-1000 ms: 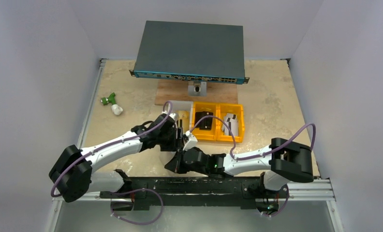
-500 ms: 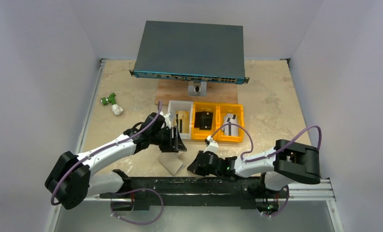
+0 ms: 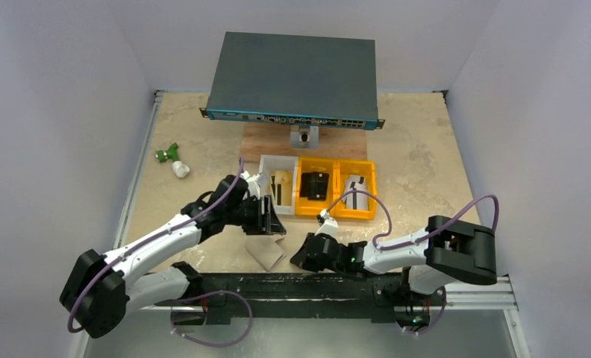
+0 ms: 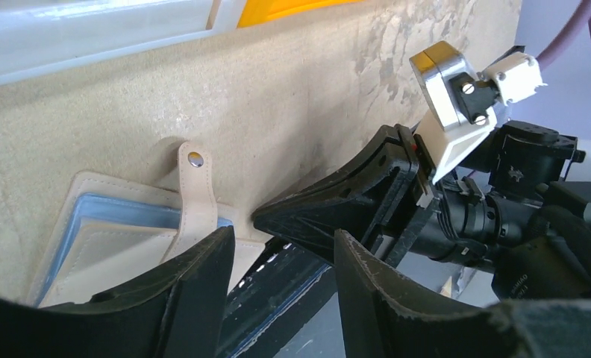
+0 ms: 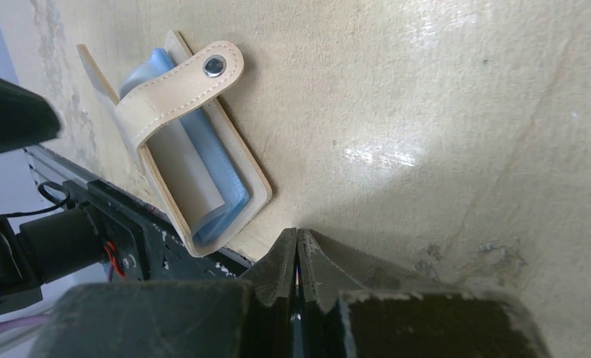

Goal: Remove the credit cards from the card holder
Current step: Close the card holder at the center of the board, then reset both arms

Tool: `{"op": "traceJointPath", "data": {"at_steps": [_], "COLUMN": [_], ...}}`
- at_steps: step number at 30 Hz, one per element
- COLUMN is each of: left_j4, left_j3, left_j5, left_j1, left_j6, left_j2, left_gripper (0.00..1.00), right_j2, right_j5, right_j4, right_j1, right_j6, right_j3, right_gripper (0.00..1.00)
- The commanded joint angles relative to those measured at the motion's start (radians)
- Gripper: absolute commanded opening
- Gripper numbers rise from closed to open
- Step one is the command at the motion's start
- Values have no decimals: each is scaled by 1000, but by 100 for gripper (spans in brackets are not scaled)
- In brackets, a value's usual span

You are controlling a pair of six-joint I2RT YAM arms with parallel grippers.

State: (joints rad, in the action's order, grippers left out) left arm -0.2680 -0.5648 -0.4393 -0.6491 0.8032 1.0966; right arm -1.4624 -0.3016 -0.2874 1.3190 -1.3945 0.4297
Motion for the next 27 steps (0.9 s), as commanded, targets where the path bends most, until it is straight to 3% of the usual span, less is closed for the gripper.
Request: {"op": "traceJointPath", "data": {"at_steps": [1,6,8,10,12,16,27], "left_j4": [-115,-272,-342,-413,-474,-591,-696], "left_j3": [-87,-159,-201,-246,-290,-368,-422], "left_j5": [73,168,211,265,323,448,574], "left_j1": [5,4,4,6,8,9,8], "left_j6": [-81,-136,-160,-180,-189,-192,-216], "left_j2": [-82,-204,-248,-282,-308,-346,-388], "left_gripper": [52,62,72,83,86,93,95], "right_j2": [64,189,252,312,367,456,579], "right_j5": [-27,-83,-115,-153,-199,-270,-373], "right_j4": [77,203,254,315,376,478,580], "right_j1": [2,2,0,-1,-1,-3,-6], "right_j6": [6,41,59,81,105,155,233], "right_j3": [27,80,102,129,164,229,321], "right_gripper": [3,18,32,54,73,95,99]}}
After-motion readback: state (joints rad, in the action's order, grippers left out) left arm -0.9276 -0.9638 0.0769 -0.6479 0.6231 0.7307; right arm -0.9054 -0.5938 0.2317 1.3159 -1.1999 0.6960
